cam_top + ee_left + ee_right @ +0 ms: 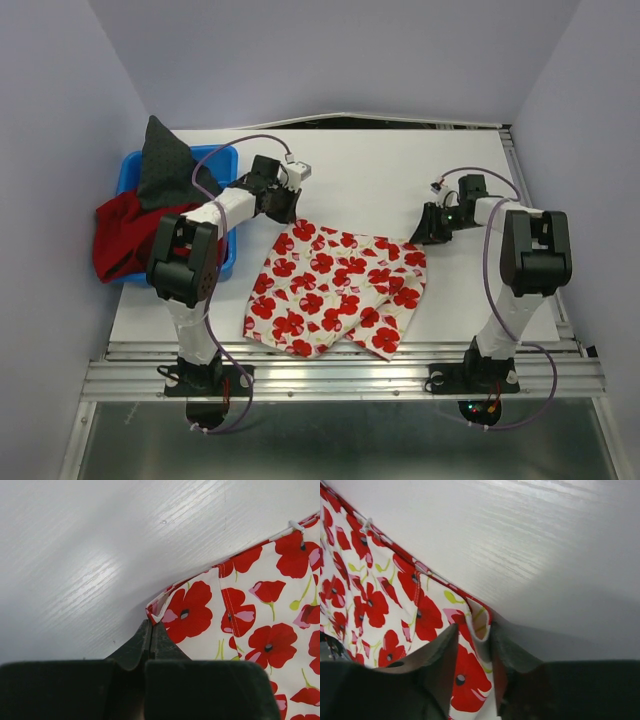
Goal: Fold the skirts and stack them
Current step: Flatten the skirt out
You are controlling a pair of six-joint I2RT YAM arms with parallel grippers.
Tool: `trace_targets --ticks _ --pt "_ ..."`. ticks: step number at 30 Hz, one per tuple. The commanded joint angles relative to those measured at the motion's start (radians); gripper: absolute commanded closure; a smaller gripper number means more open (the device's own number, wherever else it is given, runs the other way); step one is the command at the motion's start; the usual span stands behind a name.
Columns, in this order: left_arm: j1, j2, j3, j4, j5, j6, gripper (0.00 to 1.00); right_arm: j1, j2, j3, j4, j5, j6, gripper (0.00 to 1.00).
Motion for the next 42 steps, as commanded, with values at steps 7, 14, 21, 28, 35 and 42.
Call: trace_targets --ticks 7,14,21,28,35,42 --pt "0.020 -0.084 0.081 0.005 0.013 -0.012 1.00 -0.017 -0.094 0.060 0.011 0.055 0.007 0.99" --pt "0.059 -0.319 0.227 0.027 0.065 -0.008 1.00 -0.046 -0.308 0.313 -0.033 0.131 -0.018 0.99" --pt "0.057 -0.541 0.132 0.132 0.100 0.043 1.00 -0.046 -0.511 0.321 -0.030 0.229 -0.059 0.99" --pt "0.057 -0.808 -0.074 0.172 0.102 0.072 1.00 -0.046 -0.744 0.211 -0.038 0.285 -0.139 0.99" --pt "0.057 -1.037 -0.230 0.162 0.102 0.072 1.00 -0.046 -0.953 0.183 -0.140 0.236 -0.191 0.99" --pt "0.056 -1.076 -0.252 0.154 0.102 0.072 1.00 -0.046 -0.958 0.168 -0.139 0.262 -0.199 0.99"
